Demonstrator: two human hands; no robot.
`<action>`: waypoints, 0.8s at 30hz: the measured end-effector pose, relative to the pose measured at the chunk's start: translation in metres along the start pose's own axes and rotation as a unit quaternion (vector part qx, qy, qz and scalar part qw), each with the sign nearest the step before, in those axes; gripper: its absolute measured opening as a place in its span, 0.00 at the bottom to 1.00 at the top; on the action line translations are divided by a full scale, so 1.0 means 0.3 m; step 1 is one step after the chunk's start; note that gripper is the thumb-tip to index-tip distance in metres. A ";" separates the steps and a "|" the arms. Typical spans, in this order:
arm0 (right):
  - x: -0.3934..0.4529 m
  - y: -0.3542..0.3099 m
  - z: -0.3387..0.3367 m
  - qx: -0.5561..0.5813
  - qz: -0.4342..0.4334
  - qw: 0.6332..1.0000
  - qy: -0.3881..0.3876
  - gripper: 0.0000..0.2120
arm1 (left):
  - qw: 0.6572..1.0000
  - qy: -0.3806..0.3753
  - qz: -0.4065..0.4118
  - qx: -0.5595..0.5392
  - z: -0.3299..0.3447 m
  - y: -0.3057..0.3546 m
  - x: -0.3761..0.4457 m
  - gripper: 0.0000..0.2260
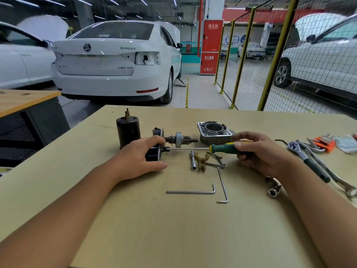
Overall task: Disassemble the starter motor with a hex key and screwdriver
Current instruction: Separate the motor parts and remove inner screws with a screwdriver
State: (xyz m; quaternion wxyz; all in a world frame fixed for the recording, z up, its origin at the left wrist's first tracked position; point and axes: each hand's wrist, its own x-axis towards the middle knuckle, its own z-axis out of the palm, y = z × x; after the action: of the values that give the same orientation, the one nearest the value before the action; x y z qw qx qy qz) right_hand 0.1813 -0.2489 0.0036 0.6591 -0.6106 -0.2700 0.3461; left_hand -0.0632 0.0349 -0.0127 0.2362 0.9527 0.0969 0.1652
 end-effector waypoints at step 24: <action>0.004 0.003 -0.006 -0.028 -0.024 0.999 -0.007 0.14 | 1.000 0.004 0.001 0.002 0.004 -0.005 0.007 0.23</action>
State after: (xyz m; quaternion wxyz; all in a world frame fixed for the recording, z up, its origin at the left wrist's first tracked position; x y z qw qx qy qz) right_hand 0.1833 -0.2490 0.0025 0.6479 -0.6199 -0.2985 0.3269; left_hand -0.0611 0.0361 -0.0140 0.2338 0.9525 0.0968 0.1692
